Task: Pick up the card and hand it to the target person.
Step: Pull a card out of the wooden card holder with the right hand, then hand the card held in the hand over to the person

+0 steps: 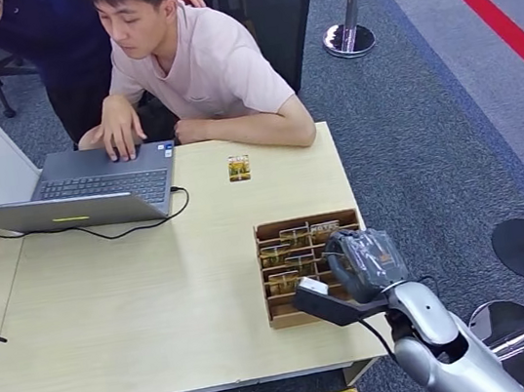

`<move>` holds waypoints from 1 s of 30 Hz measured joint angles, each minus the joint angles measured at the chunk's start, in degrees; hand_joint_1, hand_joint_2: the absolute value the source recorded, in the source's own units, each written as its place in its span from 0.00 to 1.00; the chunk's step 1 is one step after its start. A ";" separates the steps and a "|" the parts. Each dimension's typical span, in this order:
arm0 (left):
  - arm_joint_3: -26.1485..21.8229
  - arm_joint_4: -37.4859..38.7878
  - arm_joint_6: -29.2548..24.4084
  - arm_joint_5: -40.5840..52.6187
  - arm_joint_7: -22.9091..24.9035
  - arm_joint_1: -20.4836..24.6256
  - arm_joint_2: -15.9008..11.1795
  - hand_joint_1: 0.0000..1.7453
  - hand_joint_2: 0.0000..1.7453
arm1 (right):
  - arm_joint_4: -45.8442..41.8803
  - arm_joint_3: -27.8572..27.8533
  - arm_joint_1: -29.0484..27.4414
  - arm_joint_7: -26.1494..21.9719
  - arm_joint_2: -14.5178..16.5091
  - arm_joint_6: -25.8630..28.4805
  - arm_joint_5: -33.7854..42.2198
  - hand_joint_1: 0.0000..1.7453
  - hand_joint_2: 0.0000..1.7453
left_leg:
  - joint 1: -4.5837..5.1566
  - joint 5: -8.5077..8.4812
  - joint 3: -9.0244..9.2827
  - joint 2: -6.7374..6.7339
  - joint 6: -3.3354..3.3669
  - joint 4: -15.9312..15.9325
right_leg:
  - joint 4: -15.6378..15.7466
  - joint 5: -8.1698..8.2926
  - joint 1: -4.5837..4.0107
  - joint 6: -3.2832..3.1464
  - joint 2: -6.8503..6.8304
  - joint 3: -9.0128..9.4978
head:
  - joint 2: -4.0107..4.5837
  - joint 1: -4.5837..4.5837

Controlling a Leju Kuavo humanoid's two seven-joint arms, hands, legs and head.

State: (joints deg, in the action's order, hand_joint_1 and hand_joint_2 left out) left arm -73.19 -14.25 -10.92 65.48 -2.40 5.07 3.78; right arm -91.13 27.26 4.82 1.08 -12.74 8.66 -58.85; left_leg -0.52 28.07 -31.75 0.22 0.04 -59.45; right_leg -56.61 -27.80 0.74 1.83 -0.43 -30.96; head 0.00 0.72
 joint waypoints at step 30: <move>-0.16 0.00 -0.20 1.01 -0.31 0.30 0.02 0.00 1.00 | 7.85 -1.61 6.31 -22.50 9.06 30.61 -1.04 0.88 1.00 | -0.01 -0.06 -0.01 -0.01 -0.01 0.01 | -0.03 0.03 -0.01 -0.01 0.03 0.00 | 0.00 0.01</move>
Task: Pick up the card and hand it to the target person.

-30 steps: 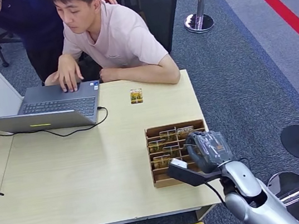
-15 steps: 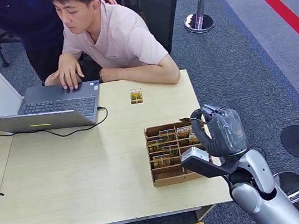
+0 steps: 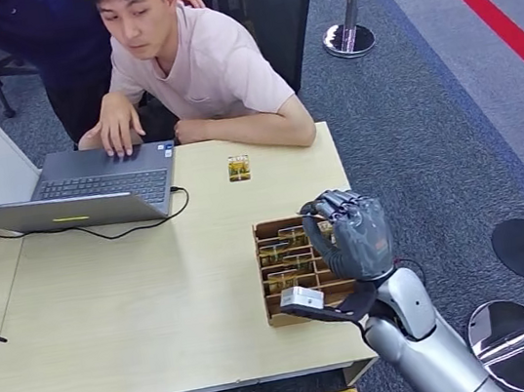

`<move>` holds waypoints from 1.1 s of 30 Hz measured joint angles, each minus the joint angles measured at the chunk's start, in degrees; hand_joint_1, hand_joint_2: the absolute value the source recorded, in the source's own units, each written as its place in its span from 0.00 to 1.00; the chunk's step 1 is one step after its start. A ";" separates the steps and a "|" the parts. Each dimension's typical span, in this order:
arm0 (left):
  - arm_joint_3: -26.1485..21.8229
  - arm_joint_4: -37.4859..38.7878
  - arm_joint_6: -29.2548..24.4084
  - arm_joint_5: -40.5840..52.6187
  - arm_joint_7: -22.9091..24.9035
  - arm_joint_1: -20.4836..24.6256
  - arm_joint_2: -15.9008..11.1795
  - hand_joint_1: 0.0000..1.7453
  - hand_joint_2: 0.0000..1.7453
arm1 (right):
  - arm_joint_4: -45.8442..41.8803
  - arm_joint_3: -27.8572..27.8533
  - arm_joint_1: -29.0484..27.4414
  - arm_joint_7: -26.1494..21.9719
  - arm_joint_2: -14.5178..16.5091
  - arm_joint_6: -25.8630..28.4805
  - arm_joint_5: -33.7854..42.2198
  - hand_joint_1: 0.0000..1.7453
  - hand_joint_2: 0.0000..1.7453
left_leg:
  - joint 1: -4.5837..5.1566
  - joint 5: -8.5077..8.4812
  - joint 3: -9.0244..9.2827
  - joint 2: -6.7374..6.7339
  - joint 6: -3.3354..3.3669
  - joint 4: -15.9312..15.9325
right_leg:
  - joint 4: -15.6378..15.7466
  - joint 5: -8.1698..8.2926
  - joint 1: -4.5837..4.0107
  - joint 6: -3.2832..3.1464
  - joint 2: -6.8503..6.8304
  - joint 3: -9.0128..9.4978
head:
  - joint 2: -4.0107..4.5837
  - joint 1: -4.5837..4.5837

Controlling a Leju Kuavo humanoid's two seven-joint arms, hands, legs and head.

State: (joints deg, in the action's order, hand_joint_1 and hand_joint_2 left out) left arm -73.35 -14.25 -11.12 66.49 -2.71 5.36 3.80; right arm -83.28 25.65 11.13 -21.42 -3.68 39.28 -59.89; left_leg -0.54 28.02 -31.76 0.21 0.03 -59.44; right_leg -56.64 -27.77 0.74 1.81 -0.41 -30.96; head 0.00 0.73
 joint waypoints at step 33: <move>0.36 0.00 1.95 3.27 -1.22 0.37 -0.71 0.00 0.67 | 31.45 -7.53 18.85 -1.06 16.05 0.39 -9.68 0.00 1.00 | 0.00 -0.04 -0.02 -0.02 -0.01 -0.01 | -0.01 0.02 0.00 0.00 0.00 -0.03 | 0.00 -0.01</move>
